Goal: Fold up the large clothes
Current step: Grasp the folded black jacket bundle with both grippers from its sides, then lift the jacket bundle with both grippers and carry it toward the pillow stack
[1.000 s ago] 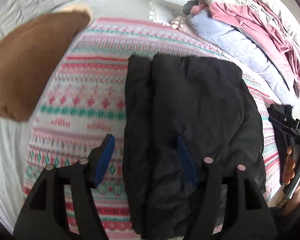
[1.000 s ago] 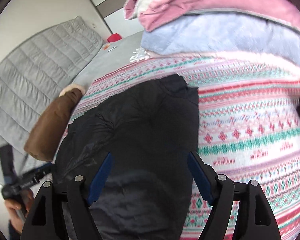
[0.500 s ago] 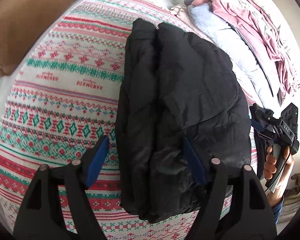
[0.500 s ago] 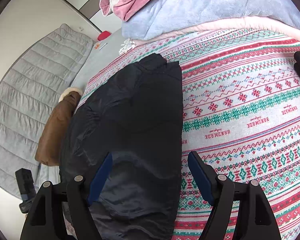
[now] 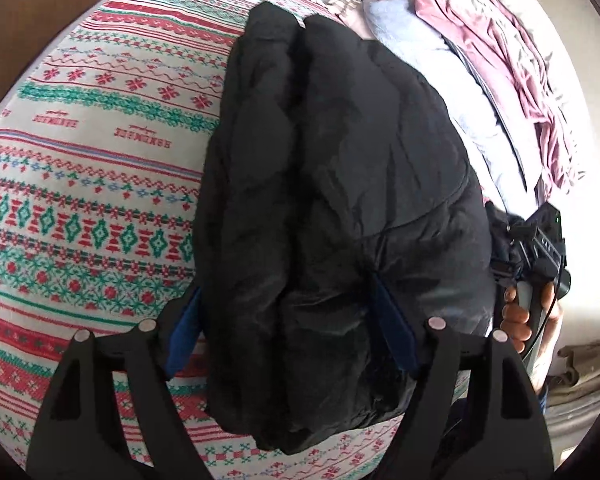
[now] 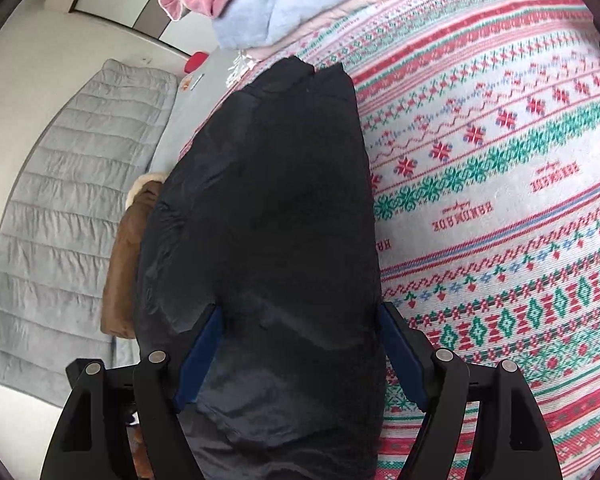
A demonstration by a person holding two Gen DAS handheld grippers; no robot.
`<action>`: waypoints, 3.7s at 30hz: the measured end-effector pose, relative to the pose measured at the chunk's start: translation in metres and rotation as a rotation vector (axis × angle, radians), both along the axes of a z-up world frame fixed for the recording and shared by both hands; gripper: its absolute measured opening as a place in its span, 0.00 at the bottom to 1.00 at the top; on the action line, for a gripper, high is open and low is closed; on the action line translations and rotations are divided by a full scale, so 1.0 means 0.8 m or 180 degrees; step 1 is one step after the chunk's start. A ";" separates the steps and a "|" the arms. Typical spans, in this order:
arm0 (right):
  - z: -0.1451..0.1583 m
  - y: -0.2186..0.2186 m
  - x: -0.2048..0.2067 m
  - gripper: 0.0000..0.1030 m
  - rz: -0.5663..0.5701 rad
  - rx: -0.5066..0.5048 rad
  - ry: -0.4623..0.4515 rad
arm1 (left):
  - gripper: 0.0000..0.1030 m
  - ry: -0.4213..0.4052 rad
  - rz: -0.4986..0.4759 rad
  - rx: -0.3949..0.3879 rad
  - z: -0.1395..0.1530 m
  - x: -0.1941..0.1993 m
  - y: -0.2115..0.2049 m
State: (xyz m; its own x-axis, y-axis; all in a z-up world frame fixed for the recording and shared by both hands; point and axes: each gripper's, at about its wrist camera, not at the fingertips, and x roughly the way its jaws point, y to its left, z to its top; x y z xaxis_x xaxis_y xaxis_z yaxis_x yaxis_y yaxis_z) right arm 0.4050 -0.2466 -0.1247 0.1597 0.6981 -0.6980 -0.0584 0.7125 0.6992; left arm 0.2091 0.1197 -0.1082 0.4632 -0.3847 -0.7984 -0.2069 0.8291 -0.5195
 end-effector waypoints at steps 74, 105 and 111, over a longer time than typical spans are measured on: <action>-0.020 0.111 -0.033 0.72 0.0110 0.0110 -0.0125 | 0.80 -0.0127 0.0051 0.0194 -0.019 0.027 -0.047; 0.110 0.164 -0.100 0.29 0.0396 -0.1119 -0.1974 | 0.19 -0.0876 0.0055 0.0688 0.069 -0.004 -0.045; 0.134 0.160 -0.109 0.29 0.0341 -0.1169 -0.2281 | 0.19 -0.0985 0.0078 0.0716 0.087 -0.007 -0.048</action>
State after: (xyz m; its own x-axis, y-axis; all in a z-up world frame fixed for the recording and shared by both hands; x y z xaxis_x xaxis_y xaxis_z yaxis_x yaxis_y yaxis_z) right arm 0.3180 -0.1185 -0.0172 0.6001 0.4812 -0.6390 -0.4842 0.8544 0.1886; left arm 0.2039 0.0814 -0.0384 0.7025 -0.2015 -0.6825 -0.0900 0.9262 -0.3661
